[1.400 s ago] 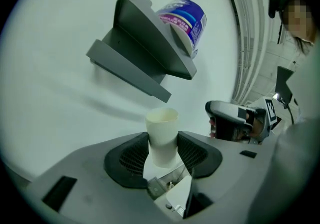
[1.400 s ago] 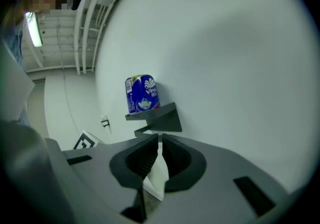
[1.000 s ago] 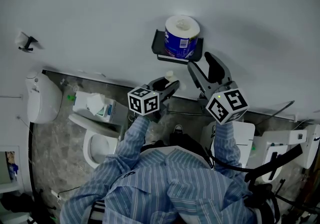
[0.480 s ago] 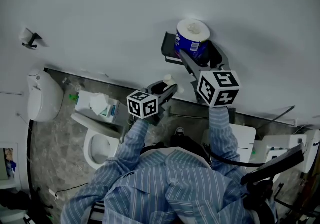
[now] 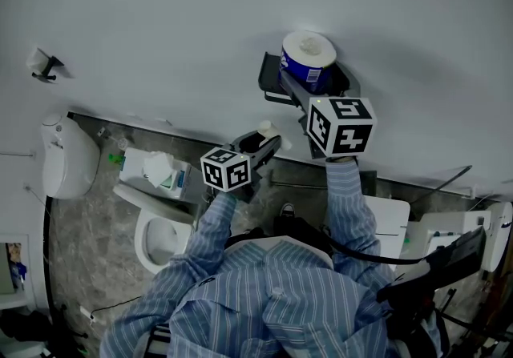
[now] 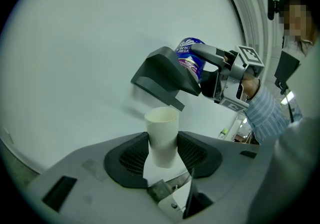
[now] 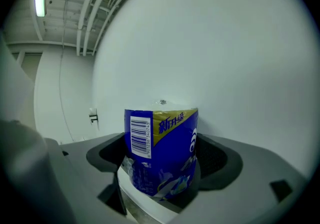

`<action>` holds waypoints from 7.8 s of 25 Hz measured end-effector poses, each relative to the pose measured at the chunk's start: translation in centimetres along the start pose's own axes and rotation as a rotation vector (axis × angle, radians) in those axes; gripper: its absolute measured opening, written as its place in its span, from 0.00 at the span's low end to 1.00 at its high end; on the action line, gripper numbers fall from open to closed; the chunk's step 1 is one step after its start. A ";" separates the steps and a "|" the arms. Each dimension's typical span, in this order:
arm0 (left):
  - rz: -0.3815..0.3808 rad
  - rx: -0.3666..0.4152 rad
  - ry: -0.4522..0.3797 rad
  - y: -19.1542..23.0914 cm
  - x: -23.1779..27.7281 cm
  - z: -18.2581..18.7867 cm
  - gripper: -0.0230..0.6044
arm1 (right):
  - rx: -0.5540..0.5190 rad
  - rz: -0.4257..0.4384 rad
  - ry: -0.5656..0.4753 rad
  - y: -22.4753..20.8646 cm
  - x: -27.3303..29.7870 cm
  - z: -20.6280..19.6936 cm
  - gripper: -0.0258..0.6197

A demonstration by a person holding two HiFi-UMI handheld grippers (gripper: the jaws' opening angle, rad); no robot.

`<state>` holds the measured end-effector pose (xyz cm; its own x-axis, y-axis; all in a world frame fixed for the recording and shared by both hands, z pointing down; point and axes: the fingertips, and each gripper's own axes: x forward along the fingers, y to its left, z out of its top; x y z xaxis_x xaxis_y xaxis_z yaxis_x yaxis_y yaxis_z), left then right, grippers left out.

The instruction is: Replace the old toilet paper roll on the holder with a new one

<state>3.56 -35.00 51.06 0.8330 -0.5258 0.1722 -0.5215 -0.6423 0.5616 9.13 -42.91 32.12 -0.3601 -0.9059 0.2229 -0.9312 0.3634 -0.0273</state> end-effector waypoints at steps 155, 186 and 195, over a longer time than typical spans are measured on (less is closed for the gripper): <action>-0.047 -0.057 0.020 -3.2 -19.0 -8.7 0.33 | 0.819 0.176 0.065 16.5 -12.8 -21.0 0.17; -0.018 -0.109 0.008 -22.9 -27.0 -24.0 0.33 | 0.630 0.091 0.232 19.8 -40.9 -30.9 0.08; -0.007 -0.101 0.024 -26.2 -31.6 -27.5 0.33 | 0.624 0.137 0.265 24.5 -44.4 -32.9 0.08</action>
<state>-4.01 13.81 53.12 0.8416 -0.5069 0.1865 -0.4952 -0.5862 0.6412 4.18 13.40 53.63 -0.5248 -0.7483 0.4057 -0.7651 0.2057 -0.6102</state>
